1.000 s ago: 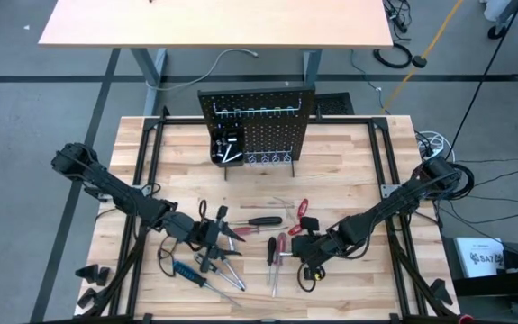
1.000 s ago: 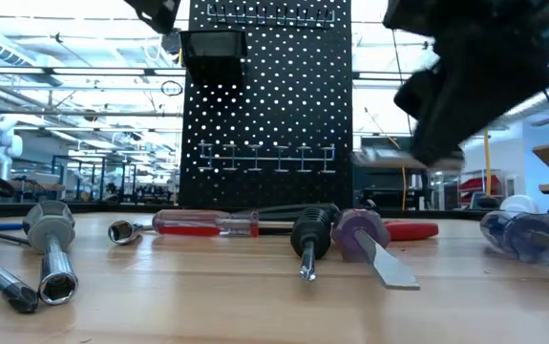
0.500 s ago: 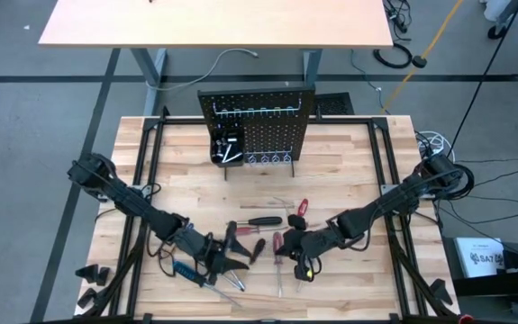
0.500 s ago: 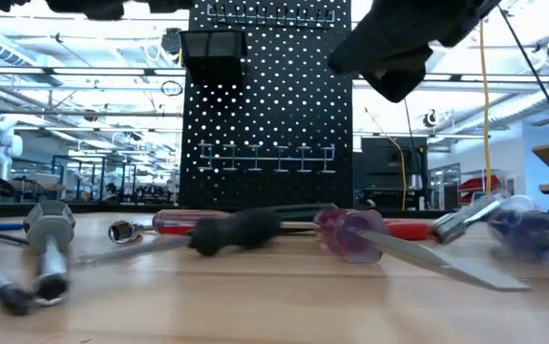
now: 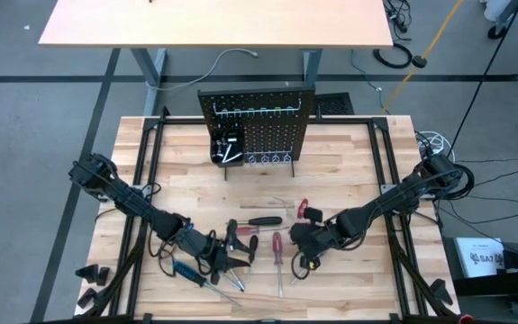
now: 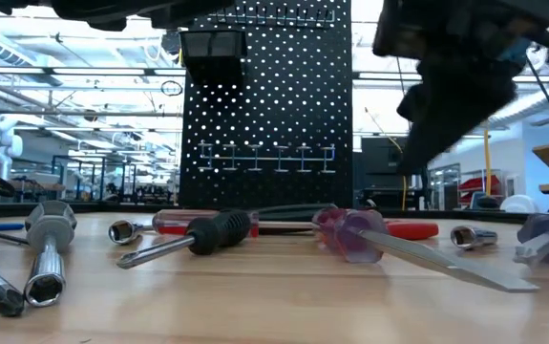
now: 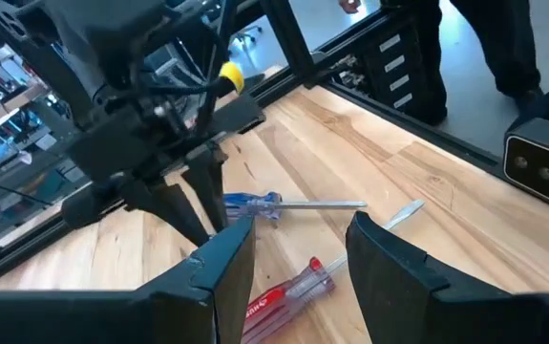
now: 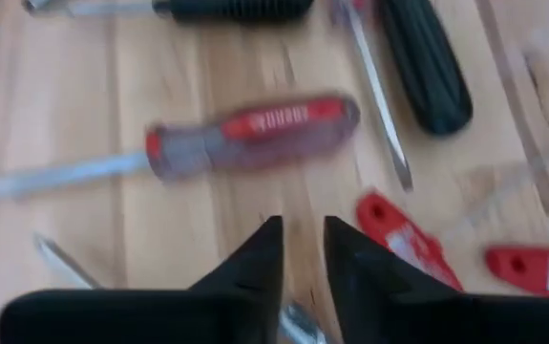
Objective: Hang tools onto peg board
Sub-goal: Put the extension bar into the black bin on the pegboard
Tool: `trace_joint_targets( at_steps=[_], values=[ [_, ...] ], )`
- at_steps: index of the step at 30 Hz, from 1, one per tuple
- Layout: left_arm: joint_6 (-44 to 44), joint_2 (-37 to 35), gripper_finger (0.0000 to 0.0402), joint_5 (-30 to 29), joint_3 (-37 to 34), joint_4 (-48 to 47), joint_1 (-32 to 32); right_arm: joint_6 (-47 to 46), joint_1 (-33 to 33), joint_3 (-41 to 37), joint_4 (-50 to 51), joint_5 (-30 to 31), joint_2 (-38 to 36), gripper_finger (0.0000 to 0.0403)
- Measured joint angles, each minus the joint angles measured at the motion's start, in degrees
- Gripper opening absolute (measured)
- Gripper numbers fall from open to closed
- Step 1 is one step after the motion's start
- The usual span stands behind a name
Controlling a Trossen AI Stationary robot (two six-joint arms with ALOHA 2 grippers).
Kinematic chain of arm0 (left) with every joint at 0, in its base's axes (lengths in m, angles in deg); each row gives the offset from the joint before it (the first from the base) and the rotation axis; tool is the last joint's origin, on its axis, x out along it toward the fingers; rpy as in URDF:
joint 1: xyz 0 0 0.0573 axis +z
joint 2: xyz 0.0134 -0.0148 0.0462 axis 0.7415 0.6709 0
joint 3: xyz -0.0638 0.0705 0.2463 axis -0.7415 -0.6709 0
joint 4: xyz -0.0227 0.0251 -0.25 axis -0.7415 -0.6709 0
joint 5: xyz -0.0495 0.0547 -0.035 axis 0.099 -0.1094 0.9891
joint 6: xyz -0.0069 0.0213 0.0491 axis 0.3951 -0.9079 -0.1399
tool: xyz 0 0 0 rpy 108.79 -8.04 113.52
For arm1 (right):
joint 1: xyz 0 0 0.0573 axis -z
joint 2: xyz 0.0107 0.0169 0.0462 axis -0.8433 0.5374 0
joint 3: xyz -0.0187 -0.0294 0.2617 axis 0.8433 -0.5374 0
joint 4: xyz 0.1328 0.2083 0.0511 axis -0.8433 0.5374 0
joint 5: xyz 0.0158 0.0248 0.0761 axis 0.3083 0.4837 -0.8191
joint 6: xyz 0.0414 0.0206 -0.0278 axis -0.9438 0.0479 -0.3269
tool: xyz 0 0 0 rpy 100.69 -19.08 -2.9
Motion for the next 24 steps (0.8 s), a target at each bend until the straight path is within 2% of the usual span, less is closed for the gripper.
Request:
trace_joint_targets(
  at_steps=[6, 9, 24],
  values=[
    [0.06, 0.00, 0.0168, -0.07, 0.00, -0.03, 0.00, 8.46, -0.13, 0.00, 7.16, -0.46, -0.05, 0.0146],
    [0.13, 0.00, 0.0168, -0.07, 0.00, -0.03, 0.00, 12.09, -0.13, 0.00, 9.55, -3.31, -0.07, 0.0165],
    [0.17, 0.00, 0.0168, -0.09, 0.00, -0.03, 0.09, 21.57, -0.35, 0.00, 10.15, -4.62, 1.82, 0.0160]
  ],
)
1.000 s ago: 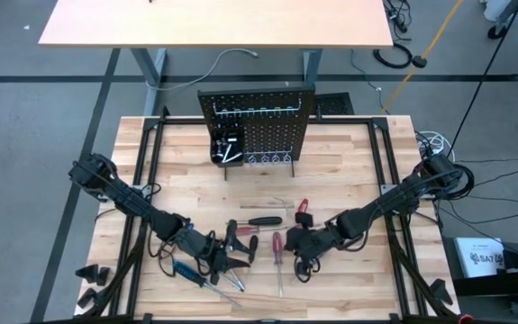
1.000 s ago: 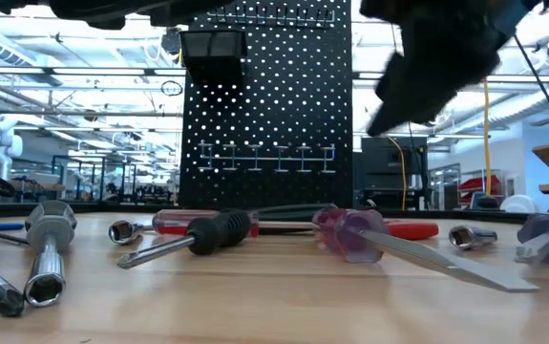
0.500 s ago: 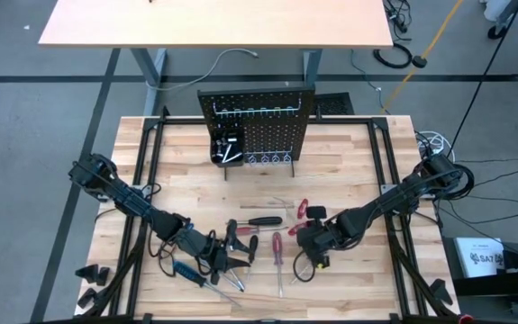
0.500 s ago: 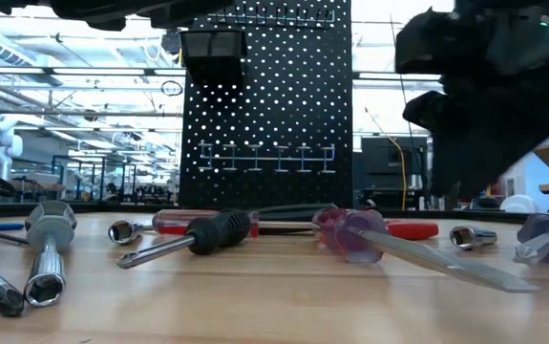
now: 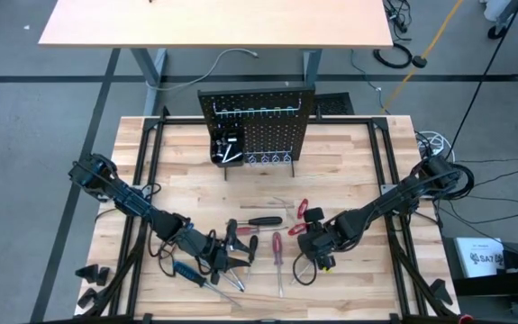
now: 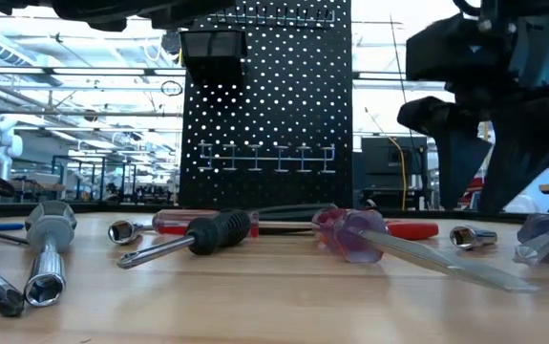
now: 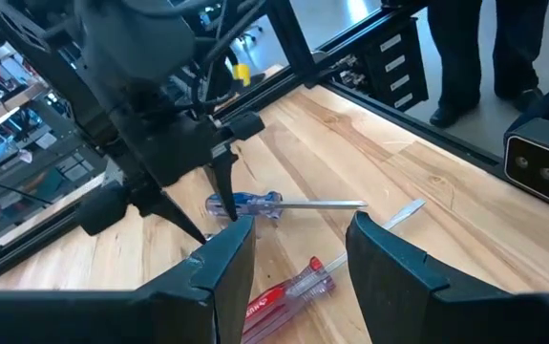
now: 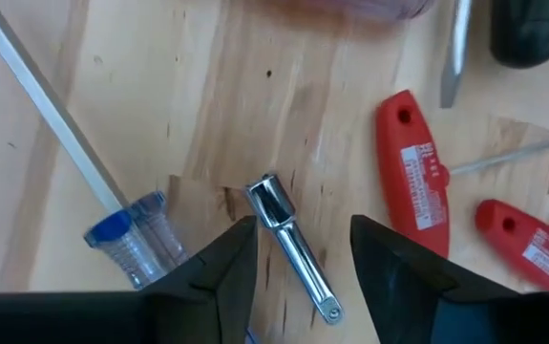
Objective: Hang tools onto peg board
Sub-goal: Put the extension bar into the black bin on the pegboard
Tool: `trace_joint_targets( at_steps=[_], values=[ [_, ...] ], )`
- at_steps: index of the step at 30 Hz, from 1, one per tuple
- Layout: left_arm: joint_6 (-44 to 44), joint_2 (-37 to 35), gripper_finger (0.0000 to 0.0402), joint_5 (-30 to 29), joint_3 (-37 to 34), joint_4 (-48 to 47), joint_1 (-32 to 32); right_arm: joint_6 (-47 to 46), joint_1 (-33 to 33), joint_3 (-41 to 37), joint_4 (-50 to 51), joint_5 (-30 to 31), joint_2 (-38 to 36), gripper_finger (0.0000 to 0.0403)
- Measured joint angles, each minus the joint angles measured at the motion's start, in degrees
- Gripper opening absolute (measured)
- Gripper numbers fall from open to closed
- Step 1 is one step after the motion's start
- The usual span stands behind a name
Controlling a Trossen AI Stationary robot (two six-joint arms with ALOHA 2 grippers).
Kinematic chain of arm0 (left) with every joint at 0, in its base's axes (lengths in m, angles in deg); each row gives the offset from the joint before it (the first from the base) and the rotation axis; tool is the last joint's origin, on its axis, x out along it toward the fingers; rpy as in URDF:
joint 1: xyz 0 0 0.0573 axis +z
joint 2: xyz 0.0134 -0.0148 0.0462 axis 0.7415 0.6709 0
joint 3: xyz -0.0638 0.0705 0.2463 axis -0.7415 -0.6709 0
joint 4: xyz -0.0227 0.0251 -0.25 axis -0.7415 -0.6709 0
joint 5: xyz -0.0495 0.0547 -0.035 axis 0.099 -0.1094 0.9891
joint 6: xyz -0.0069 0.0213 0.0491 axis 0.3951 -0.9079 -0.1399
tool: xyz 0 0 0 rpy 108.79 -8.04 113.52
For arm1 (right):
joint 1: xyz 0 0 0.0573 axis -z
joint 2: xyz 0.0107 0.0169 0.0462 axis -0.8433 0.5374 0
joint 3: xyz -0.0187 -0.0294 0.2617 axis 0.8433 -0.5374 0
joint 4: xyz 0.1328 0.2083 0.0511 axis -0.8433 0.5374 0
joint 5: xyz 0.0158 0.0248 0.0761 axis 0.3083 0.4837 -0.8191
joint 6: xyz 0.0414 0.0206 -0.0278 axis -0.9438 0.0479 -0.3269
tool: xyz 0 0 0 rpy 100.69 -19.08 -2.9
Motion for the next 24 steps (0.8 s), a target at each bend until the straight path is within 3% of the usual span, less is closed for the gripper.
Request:
trace_joint_targets(
  at_steps=[10, 14, 19, 24],
  values=[
    [0.17, -0.02, 0.0168, 0.01, 0.00, -0.09, -0.01, 3.90, 0.00, 0.18, -0.28, 0.03, 4.63, 0.0147],
    [0.17, -0.02, 0.0168, 0.02, 0.00, -0.11, -0.02, 5.26, -0.02, 0.24, -0.62, -0.68, 5.93, 0.0109],
    [1.46, -0.02, 0.0168, 0.02, 0.00, -0.20, -0.02, 5.39, 0.16, 0.22, -1.33, -2.69, 6.22, 0.0025],
    [1.50, -0.02, 0.0168, 0.02, -0.01, -0.20, -0.02, 2.04, 0.15, 0.13, -2.14, -2.43, 6.29, 0.0025]
  ],
)
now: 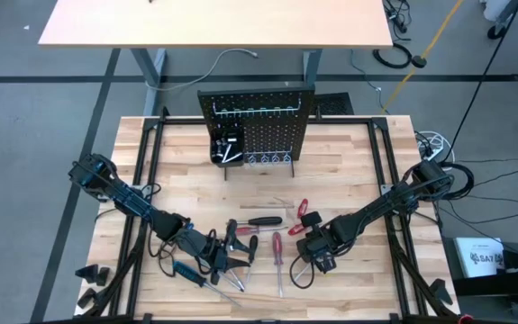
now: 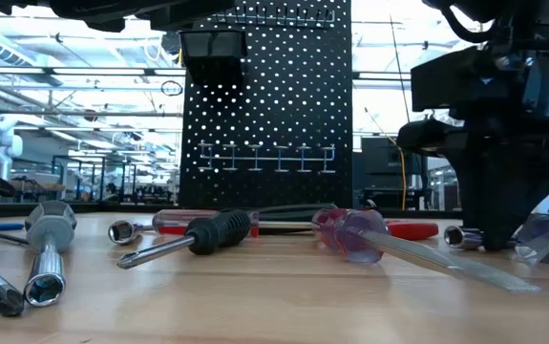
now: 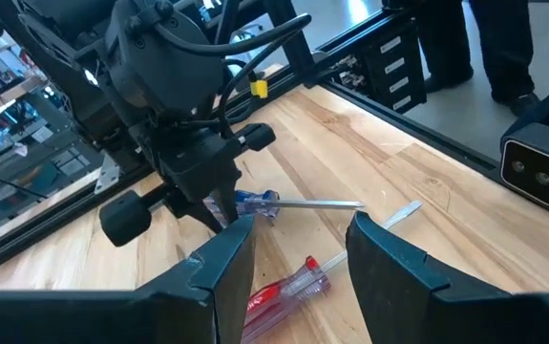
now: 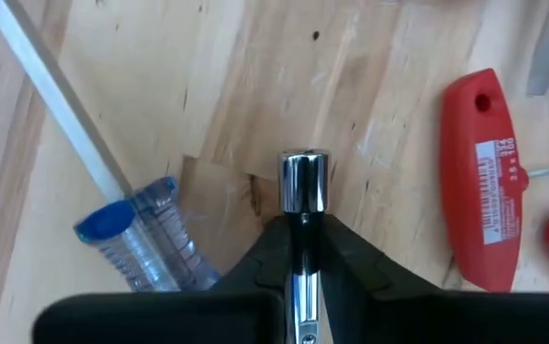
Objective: Hang tools onto peg board
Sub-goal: Put the extension bar into the black bin on the pegboard
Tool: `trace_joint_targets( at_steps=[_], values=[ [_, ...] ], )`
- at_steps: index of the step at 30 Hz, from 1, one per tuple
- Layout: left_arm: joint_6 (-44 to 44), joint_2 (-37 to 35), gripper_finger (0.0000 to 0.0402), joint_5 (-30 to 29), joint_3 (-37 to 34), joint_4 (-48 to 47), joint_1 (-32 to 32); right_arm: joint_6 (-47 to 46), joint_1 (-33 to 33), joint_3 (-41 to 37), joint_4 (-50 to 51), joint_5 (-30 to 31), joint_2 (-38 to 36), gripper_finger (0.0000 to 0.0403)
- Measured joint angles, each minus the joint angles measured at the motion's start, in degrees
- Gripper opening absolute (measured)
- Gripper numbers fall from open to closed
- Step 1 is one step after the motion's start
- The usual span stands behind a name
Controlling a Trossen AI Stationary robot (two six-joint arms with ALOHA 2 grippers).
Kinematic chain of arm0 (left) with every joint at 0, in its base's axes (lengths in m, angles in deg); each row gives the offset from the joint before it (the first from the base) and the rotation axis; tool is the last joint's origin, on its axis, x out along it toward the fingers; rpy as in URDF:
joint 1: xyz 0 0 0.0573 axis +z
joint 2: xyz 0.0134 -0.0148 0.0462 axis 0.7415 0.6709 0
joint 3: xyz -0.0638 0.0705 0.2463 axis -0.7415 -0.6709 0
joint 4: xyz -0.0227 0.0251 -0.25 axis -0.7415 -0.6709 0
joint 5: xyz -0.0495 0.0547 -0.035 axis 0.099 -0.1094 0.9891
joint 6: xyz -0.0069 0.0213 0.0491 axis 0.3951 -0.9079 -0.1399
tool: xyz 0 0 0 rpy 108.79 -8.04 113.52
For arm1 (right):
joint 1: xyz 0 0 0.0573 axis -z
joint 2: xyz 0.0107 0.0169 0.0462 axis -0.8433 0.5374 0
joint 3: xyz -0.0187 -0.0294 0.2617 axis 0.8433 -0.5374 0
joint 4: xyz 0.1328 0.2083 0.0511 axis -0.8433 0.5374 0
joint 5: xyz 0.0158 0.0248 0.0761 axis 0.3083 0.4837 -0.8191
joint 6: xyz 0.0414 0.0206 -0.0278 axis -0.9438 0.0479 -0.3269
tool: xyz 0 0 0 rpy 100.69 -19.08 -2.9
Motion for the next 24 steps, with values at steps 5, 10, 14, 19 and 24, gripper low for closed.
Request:
trace_joint_targets(
  at_steps=[5, 10, 14, 19, 24],
  values=[
    [0.01, 0.00, 0.0168, 0.00, -0.01, 0.00, 0.00, -1.27, -0.03, 1.69, 1.04, 0.98, 0.25, 0.0024],
    [0.08, -0.02, 0.0168, 0.01, -0.01, 0.02, 0.00, -1.55, 0.07, 4.09, 0.12, 2.95, -0.46, 0.0024],
    [0.16, -0.02, 0.0168, 0.01, -0.01, 0.11, 0.00, -1.55, 0.09, 5.93, 0.36, 4.43, -2.30, 0.0024],
    [-0.04, -0.02, 0.0168, 0.02, -0.01, 0.59, 0.00, -1.57, 0.07, 8.81, -0.88, 4.37, -4.27, 0.0024],
    [-7.39, -0.04, 0.0168, 0.00, 0.17, 1.88, 0.11, 0.37, 0.07, 11.84, -5.41, 2.50, -4.47, 0.0024]
  ],
)
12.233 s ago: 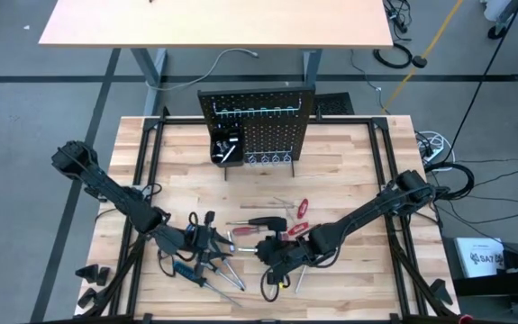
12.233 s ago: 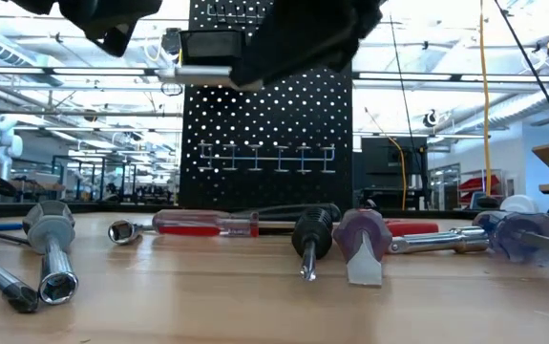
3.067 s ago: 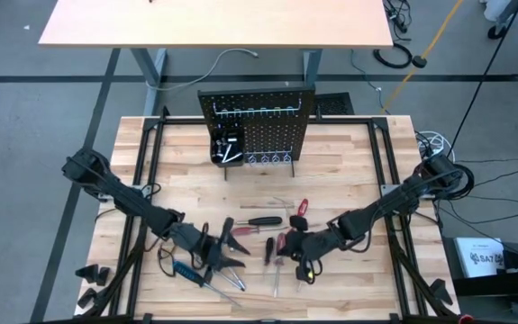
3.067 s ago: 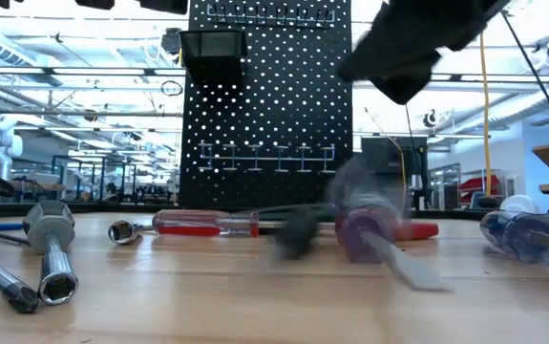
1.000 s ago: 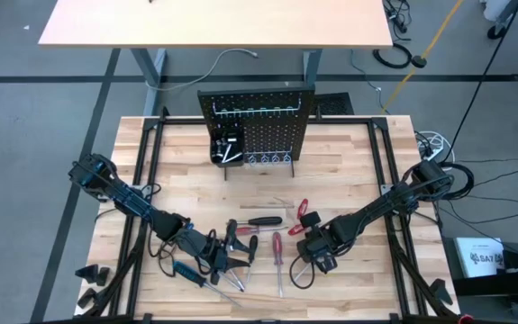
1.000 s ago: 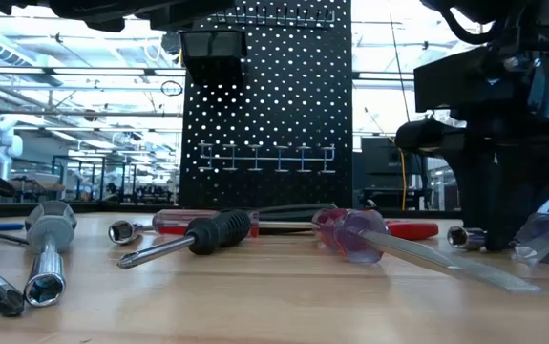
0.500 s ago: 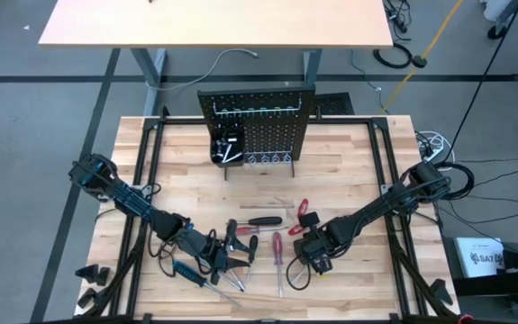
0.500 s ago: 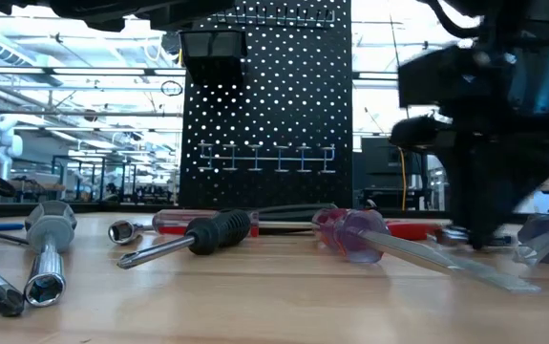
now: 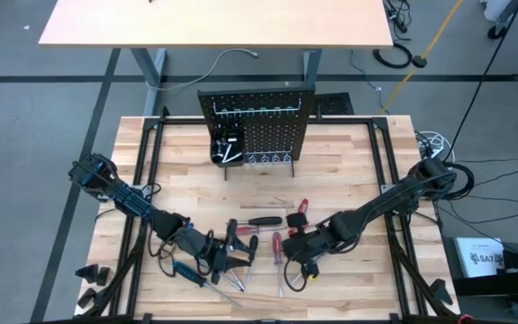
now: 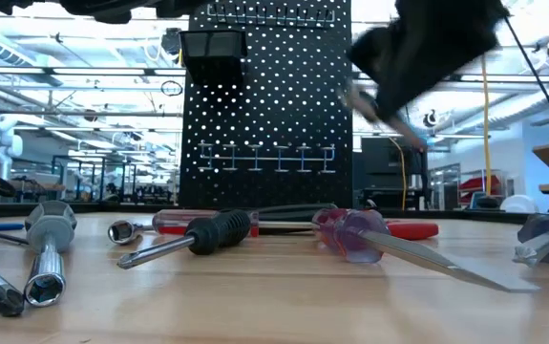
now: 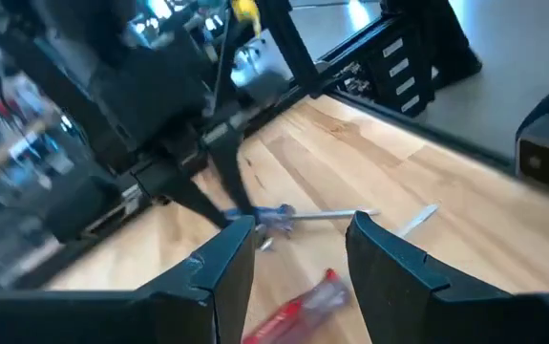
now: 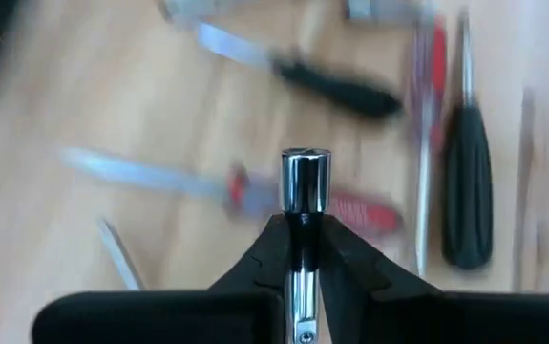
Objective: Hang tools onto peg board
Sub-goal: Put the extension bar into the black bin on the pegboard
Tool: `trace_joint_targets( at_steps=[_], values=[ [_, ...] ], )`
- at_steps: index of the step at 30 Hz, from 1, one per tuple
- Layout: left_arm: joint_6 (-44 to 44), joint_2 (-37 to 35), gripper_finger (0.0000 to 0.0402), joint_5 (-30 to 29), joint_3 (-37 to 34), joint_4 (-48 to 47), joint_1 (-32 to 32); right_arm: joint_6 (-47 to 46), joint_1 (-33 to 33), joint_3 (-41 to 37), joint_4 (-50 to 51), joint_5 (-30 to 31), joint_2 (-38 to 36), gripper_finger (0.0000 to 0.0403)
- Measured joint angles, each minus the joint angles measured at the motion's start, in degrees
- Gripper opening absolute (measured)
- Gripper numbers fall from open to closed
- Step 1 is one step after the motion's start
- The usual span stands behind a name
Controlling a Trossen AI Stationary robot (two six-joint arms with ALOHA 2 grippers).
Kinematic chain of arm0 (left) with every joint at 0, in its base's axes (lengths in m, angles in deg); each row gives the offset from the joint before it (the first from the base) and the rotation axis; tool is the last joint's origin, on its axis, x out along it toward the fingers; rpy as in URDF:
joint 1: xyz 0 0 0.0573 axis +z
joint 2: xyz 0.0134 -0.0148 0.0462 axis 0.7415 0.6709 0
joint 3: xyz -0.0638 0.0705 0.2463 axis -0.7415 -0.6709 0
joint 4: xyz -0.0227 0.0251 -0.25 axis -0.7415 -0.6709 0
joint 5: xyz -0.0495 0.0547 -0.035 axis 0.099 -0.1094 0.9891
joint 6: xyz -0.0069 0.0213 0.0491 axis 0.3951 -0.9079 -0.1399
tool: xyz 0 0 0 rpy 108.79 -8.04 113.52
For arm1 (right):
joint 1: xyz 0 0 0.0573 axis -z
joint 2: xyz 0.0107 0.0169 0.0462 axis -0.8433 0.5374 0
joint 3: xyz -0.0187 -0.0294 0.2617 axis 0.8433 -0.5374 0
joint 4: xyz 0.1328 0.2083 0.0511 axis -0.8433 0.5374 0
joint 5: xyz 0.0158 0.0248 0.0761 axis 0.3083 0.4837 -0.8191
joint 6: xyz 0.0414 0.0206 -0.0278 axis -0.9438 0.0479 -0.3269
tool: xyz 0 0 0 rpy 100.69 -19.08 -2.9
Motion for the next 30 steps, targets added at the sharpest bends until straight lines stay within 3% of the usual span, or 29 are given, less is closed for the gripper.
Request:
trace_joint_targets(
  at_steps=[8, 18, 30],
  values=[
    [-12.21, 0.46, 0.0168, 0.99, 4.77, -0.77, 0.66, -0.30, 0.15, 2.81, -7.12, -3.92, -0.09, 0.0025],
    [-10.66, 2.41, 0.0168, 13.07, 5.59, -0.03, 2.49, 0.68, 0.30, 2.89, -13.03, -6.04, -0.09, 0.0023],
    [-10.94, 6.69, 0.0168, 10.53, 10.18, -0.06, 3.43, 1.33, 0.46, 2.89, -14.67, -6.13, -0.12, 0.0023]
  ],
)
